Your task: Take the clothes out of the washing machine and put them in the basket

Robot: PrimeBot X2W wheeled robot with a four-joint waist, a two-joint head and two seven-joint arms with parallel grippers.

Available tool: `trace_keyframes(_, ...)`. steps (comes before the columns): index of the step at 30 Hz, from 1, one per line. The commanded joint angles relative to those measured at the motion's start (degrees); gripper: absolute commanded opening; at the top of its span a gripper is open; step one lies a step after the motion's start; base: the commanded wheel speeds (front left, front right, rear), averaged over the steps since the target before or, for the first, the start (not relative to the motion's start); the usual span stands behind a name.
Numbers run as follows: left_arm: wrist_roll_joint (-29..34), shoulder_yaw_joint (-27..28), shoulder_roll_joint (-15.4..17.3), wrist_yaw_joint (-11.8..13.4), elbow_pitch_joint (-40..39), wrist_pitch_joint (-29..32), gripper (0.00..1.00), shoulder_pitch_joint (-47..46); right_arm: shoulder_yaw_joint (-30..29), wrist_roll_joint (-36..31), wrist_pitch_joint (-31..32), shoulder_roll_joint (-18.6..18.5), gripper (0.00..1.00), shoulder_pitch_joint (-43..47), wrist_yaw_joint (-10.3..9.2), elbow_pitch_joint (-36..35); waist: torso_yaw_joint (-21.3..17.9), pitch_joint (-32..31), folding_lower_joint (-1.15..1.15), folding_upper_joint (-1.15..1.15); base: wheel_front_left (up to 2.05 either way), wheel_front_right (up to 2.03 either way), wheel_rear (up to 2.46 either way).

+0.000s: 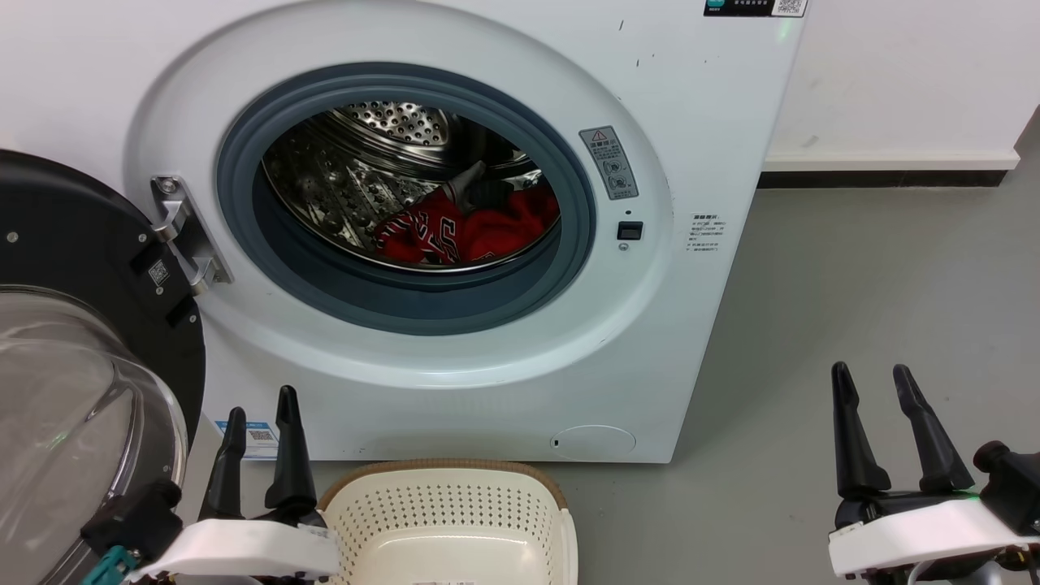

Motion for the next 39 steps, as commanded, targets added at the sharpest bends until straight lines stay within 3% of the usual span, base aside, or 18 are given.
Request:
trace_keyframes(1,2.8,-0.6,0.1,0.5,-0.7,-0.6,1.00,0.3,0.3,-2.4,-0.7,-0.4,1.00,0.1,0.00,-0.7,0.0,-0.1,0.00,0.00,0.00,0.00,0.00)
trace_keyframes(7,9.4,-2.1,0.2,2.5,0.0,-1.5,1.00,0.8,1.0,-6.9,-1.6,-0.4,1.00,0.7,0.00,-0.4,0.1,-0.2,0.00,0.00,0.00,0.00,0.00)
trace_keyframes(17,16.1,-3.8,0.2,3.7,-0.4,-2.7,1.00,1.7,1.0,-13.1,-2.8,-0.4,1.00,1.8,0.00,0.0,0.1,-0.4,0.00,0.00,0.00,0.00,0.00)
trace_keyframes(23,17.7,-4.4,0.2,2.3,0.5,-3.5,1.00,2.1,1.6,-15.7,-3.6,-0.4,1.00,2.5,0.00,0.4,0.0,-0.6,0.00,0.00,0.00,0.00,0.00)
trace_keyframes(31,20.6,-5.2,0.2,-1.0,3.6,-4.4,1.00,2.9,1.1,-13.4,-4.6,-0.4,1.00,3.7,-0.01,4.6,0.0,-1.0,0.00,0.00,0.00,0.00,0.00)
trace_keyframes(34,23.9,-5.8,0.3,-1.1,4.2,-4.7,1.00,2.8,1.1,-13.3,-4.9,-0.4,1.00,3.6,0.00,5.5,-0.1,-1.0,0.00,0.00,0.00,0.00,0.00)
trace_keyframes(39,28.5,-7.0,0.9,1.0,4.3,-5.3,1.00,3.1,1.8,-16.2,-5.5,-0.4,1.00,3.5,-0.01,4.9,-0.1,-1.1,0.00,0.00,0.00,0.00,0.00)
